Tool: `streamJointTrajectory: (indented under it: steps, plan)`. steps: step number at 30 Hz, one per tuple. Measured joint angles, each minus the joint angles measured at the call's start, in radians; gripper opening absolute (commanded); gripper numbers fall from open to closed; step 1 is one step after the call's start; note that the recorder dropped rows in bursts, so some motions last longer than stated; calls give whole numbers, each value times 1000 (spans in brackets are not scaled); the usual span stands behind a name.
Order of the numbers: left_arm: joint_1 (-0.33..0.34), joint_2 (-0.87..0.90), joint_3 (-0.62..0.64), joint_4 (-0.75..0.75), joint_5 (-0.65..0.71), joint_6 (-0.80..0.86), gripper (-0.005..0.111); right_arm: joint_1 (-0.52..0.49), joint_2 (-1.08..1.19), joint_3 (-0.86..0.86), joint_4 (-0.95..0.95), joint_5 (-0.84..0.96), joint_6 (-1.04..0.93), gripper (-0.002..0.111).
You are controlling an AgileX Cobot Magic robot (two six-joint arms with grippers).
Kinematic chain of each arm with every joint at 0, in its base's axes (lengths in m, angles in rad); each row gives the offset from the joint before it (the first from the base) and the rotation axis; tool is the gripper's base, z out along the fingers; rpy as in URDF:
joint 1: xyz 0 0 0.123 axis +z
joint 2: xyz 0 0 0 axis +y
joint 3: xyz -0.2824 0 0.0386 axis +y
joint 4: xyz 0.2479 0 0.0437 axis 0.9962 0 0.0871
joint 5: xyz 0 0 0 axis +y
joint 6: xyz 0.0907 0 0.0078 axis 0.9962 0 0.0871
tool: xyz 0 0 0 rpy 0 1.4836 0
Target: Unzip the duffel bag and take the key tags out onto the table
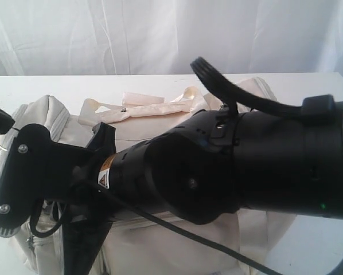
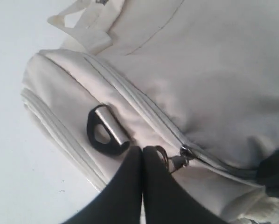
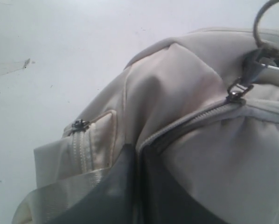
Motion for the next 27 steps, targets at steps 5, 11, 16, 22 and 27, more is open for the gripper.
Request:
streamJointTrajectory:
  steps: [5,11,16,22,27]
  plan:
    - [0,47,0,90,-101,-11,0,0,0,-2,0,21,0,0]
    - [0,135,0,199,-209,-81,0,0,0,-4,0,28,0,0]
    - [0,170,-2,217,-177,-100,0,0,0,-4,0,30,0,0]
    - [0,100,-33,122,18,-51,0,0,0,-4,0,32,0,0]
    - [0,34,-46,-21,161,110,0,0,0,-4,0,32,0,0]
